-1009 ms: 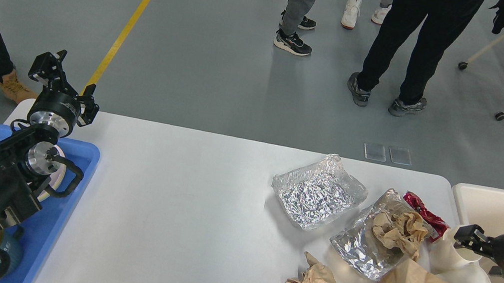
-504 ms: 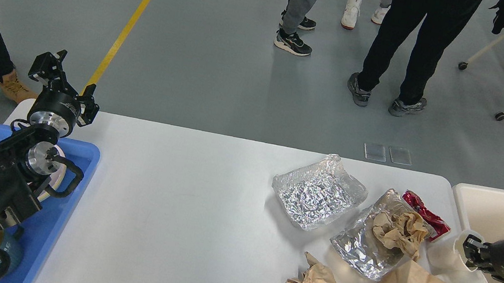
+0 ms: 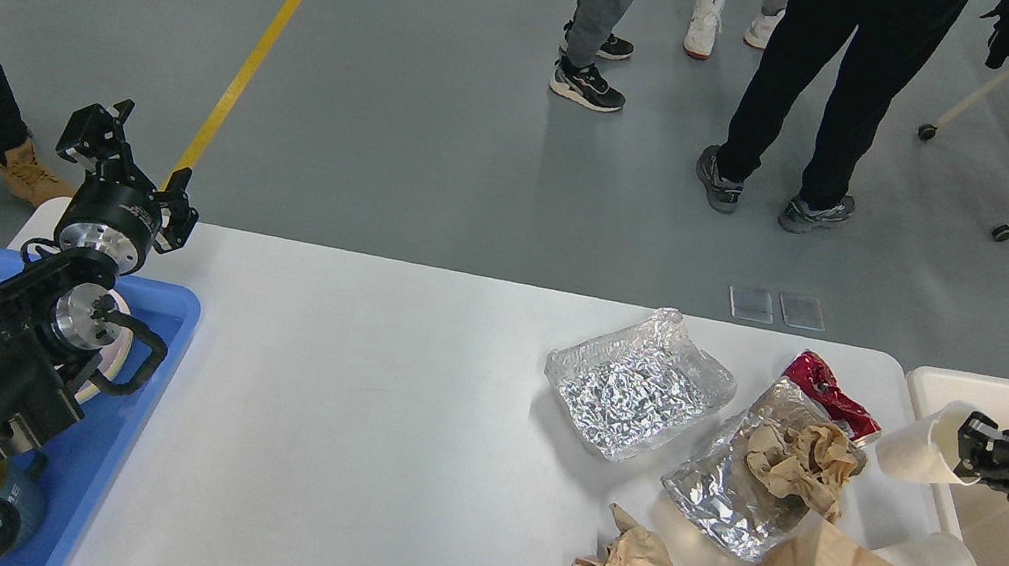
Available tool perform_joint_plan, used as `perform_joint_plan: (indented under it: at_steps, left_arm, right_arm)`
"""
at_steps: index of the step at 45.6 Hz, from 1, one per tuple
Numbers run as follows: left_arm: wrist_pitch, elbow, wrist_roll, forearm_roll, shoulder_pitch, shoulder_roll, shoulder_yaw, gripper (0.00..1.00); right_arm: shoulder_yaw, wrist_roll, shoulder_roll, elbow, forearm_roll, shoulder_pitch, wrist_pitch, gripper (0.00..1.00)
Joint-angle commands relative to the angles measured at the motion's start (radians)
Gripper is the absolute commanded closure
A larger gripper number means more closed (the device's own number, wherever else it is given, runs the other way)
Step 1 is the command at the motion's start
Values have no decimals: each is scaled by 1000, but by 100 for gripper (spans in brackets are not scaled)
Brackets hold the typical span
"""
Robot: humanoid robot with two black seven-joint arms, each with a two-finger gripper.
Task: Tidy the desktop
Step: 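Grasp the white paper cup and drop it into the white bin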
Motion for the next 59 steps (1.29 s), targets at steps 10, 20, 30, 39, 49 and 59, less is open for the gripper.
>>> perform_joint_plan:
  at_steps: [10, 20, 30, 39, 49, 59]
  left_arm:
    - [0, 0, 0, 0, 0, 0, 0, 4]
    - [0, 0, 0, 0, 0, 0, 0, 4]
    - [0, 0, 0, 0, 0, 0, 0, 4]
    - [0, 0, 0, 0, 0, 0, 0, 4]
    - [0, 0, 0, 0, 0, 0, 0, 4]
    - [0, 0, 1, 0, 0, 0, 0, 4]
  right_arm:
    - [-3, 5, -136, 71, -1, 283, 156, 100]
    - [2, 7, -201, 100, -1, 530, 271, 100]
    - [9, 7, -216, 84, -1, 656, 322, 100]
    - [19, 1, -258, 20, 2, 550, 249, 100]
    - [38, 2, -265, -15, 49, 157, -120, 100]
    - [49, 2, -232, -22, 68, -94, -173, 100]
